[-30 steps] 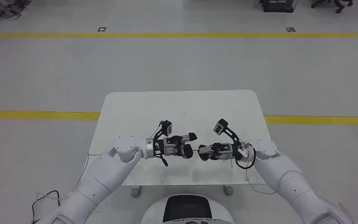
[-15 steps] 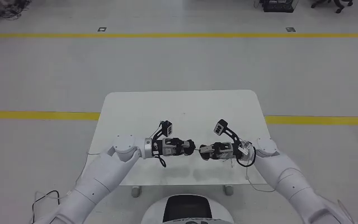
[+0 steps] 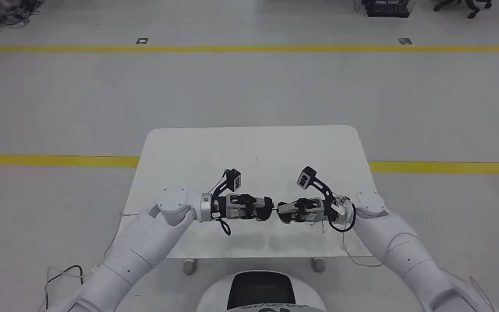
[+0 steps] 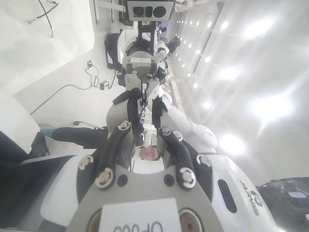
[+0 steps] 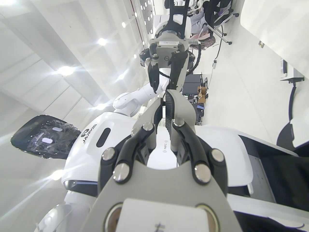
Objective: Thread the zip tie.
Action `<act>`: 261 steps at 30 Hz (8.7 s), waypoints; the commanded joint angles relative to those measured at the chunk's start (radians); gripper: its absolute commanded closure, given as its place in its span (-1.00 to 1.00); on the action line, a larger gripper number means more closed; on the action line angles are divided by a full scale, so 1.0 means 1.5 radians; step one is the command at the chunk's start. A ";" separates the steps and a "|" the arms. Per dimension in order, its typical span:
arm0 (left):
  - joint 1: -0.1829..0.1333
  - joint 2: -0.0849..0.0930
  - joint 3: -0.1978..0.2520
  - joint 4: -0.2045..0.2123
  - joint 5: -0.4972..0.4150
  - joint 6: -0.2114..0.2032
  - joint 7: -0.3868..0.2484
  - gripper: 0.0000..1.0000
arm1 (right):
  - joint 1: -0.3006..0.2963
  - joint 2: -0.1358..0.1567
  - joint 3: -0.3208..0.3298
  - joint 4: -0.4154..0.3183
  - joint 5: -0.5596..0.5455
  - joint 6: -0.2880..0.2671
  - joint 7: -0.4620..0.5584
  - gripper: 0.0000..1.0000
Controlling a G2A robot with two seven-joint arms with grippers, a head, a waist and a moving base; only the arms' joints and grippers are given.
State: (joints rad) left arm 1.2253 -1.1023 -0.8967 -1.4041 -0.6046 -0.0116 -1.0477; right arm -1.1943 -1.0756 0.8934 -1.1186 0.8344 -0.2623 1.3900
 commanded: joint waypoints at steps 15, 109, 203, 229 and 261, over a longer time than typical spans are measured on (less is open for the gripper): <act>-0.010 0.001 0.016 0.008 -0.012 -0.008 -0.017 0.66 | 0.014 0.004 -0.027 0.013 0.019 -0.004 0.000 1.00; -0.040 0.010 0.064 0.023 -0.026 -0.015 -0.003 1.00 | 0.036 -0.009 -0.053 0.047 0.028 -0.023 0.000 -0.74; -0.010 0.030 -0.089 0.075 0.028 -0.219 -0.023 1.00 | 0.062 0.112 0.076 -0.218 -0.664 0.130 0.000 -1.00; -0.010 0.030 -0.089 0.075 0.028 -0.219 -0.023 1.00 | 0.206 0.151 -0.153 -0.175 -0.799 -0.052 0.000 -1.00; -0.010 0.030 -0.089 0.075 0.028 -0.219 -0.023 1.00 | 0.354 0.196 -0.479 -0.302 -1.081 -0.052 -0.230 -1.00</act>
State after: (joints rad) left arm 1.2099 -1.0572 -1.0295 -1.2917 -0.5631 -0.3400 -1.0818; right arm -0.6602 -0.7839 0.1732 -1.5839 -0.7826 -0.3400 1.0638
